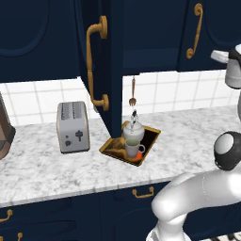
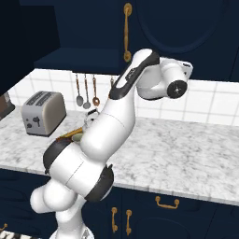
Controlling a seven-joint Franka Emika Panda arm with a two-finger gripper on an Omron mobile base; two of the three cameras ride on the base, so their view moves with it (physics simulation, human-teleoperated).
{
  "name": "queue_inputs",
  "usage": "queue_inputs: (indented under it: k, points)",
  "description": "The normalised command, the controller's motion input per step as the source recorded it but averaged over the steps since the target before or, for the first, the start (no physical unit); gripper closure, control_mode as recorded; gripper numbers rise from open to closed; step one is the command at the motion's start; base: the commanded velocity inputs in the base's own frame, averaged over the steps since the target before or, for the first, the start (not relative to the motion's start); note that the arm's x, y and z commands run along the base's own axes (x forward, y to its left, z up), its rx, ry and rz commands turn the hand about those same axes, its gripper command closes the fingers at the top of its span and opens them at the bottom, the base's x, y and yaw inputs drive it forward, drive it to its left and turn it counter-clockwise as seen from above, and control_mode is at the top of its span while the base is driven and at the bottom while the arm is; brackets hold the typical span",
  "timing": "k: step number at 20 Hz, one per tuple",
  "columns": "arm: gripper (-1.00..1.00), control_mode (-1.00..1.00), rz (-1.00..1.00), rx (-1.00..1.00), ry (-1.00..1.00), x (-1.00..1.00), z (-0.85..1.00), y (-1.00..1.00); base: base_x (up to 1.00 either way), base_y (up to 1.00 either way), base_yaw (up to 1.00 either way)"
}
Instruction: Pick the kettle from the counter and place it on the tray. Then pick the mug from the cabinet and place it on the tray. Then close the cabinet doors.
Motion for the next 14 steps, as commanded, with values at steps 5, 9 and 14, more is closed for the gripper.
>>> queue_inputs:
  k: [5, 9, 14]
  points:
    - [1.0, -1.0, -0.04, 0.0, 0.1, 0.25, 0.0, 0.0, 0.0, 0.0, 0.0]
    - [1.0, -1.0, -0.07, 0.0, 0.08, 0.34, 0.0, 0.04, 0.0, 0.0, 0.0]
    - [1.0, -1.0, -0.11, -0.01, 0.19, 0.36, 0.0, 0.21, 0.0, 0.0, 0.0]
